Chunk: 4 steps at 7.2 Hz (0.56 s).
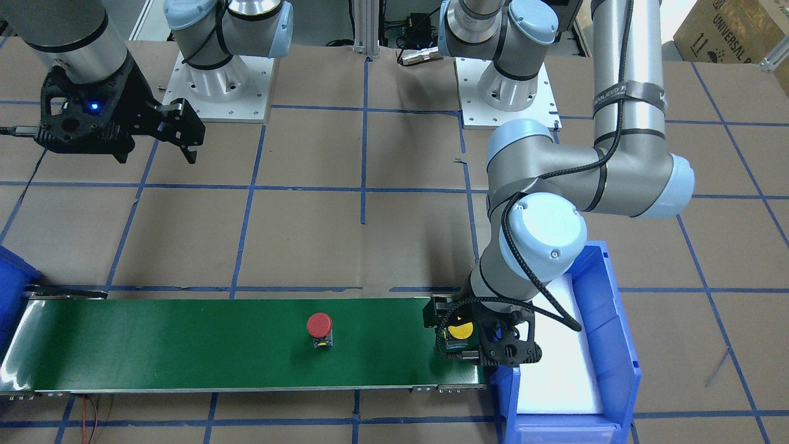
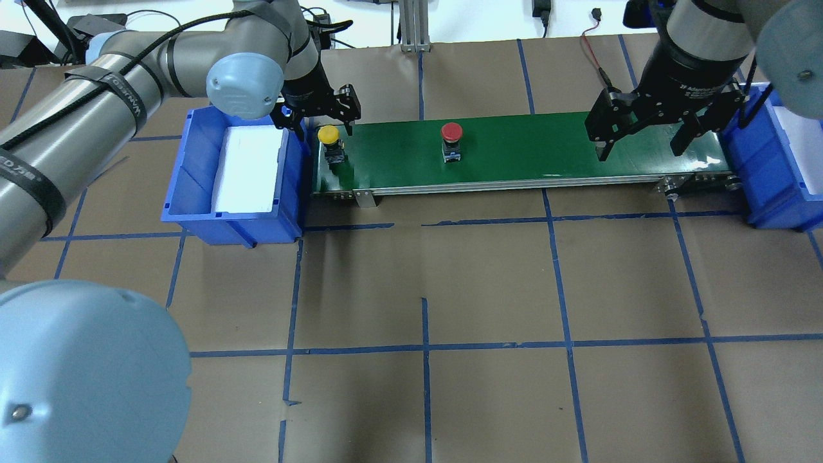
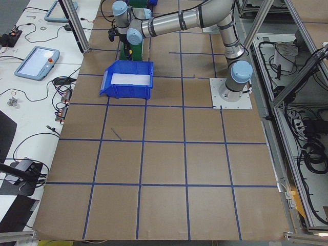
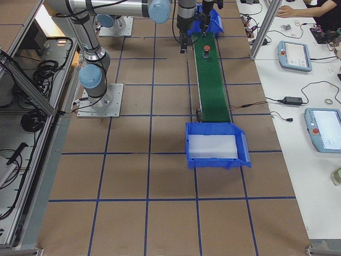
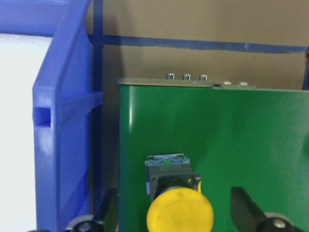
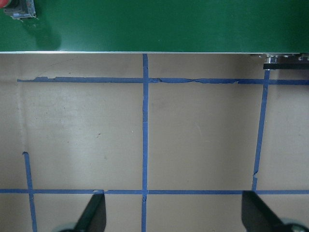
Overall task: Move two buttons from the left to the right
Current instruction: 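Release the yellow button on the belt and withdraw the left gripper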
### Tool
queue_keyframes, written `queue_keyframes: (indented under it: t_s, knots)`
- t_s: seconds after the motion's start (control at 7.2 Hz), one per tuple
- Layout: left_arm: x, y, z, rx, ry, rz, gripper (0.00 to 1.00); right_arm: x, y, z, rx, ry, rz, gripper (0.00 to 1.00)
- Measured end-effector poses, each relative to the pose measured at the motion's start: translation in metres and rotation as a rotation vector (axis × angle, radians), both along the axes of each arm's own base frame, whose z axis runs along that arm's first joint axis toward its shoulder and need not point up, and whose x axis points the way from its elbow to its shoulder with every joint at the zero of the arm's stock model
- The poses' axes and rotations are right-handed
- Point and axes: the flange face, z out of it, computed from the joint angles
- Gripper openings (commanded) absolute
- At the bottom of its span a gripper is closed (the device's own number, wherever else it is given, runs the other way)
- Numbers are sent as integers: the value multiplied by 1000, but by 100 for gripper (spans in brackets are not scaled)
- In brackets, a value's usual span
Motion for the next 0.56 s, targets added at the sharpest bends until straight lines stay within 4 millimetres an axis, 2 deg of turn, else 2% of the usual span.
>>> queue_keyframes:
  t_s: [0.28,0.56]
  knots:
    - [10,42,71,24,-12,-31,100,0,0,0,-1,0,0,100]
    - [41,100,130,74,-44,-38,100,-1,0,2,-3,1,0,100]
